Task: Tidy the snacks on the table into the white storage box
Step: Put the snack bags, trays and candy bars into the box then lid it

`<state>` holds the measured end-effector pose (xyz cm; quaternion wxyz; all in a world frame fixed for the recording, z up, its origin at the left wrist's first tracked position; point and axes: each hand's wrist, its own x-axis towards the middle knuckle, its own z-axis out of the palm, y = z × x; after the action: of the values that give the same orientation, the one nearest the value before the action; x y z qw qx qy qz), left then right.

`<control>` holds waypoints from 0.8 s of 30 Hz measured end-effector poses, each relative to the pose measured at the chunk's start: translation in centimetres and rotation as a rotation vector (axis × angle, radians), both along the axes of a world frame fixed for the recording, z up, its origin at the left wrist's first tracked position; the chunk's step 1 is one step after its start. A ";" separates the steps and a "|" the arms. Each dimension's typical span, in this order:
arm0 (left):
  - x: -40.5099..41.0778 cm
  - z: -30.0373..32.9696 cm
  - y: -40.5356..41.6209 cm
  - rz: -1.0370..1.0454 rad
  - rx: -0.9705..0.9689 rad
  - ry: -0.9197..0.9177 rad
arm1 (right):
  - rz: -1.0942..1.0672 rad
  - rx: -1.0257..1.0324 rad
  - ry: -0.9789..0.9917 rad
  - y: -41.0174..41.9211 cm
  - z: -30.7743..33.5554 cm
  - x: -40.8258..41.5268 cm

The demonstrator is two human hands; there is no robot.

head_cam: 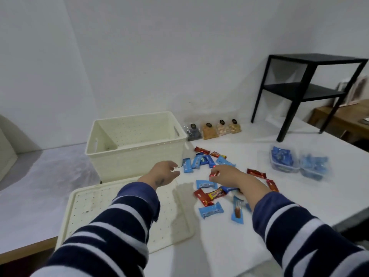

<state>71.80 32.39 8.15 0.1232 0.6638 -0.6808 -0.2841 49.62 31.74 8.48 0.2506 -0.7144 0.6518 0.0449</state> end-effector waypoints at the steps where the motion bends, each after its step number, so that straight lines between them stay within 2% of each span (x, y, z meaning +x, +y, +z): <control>1: -1.2 0.0 -1.2 -0.008 -0.005 -0.003 | 0.000 -0.002 0.005 -0.9 0.1 -0.9; 8: -9.7 -2.6 -11.4 -0.009 0.028 0.103 | -0.001 -0.021 -0.019 -12.0 -1.2 -7.4; 12: -13.4 -4.7 -18.7 0.110 0.028 0.211 | -0.021 -0.005 -0.113 -20.0 -3.0 -10.2; 18: -13.8 -10.0 -30.5 0.281 0.047 0.193 | -0.033 -0.072 -0.250 -33.3 -6.9 -11.6; 24: -12.7 -13.9 -39.4 0.508 -0.117 0.243 | -0.113 -0.209 -0.419 -43.8 -11.3 -9.5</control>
<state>59.09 -7.06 -5.79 0.3093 0.7660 -0.4881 -0.2817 40.12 -12.08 -2.78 0.3071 -0.6926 0.6256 -0.1861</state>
